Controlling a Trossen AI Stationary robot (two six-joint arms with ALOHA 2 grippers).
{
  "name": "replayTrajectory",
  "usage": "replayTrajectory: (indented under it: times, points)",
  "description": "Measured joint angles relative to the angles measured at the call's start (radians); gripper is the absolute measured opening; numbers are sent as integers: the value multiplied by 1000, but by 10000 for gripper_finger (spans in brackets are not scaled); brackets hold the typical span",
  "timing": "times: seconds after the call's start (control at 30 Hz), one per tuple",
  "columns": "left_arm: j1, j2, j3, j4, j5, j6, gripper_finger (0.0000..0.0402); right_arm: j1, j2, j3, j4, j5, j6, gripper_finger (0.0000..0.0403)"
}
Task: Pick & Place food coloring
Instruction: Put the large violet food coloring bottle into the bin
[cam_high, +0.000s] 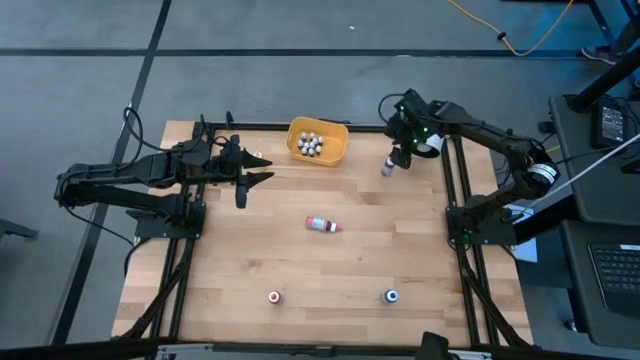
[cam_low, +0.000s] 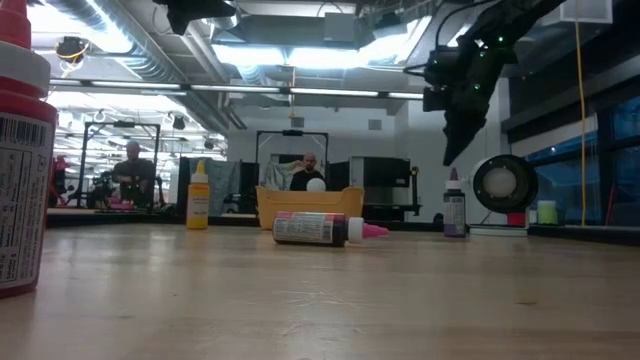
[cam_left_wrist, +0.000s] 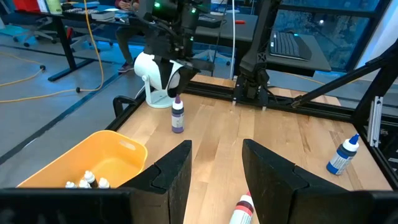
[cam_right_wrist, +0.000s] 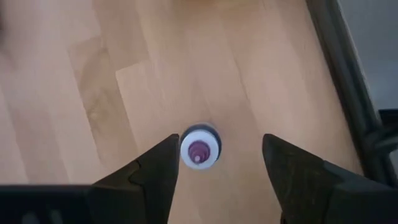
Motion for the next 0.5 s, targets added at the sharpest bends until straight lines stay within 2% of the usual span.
replayTrajectory:
  times: [0.3, 0.5]
  points:
    - [0, 0, 0, 0, 0, 0, 139, -18, -1, 0, -19, -14, 1, 291]
    - [0, 0, 0, 0, 0, 0, 139, -18, 44, 0, -36, -10, 3, 288]
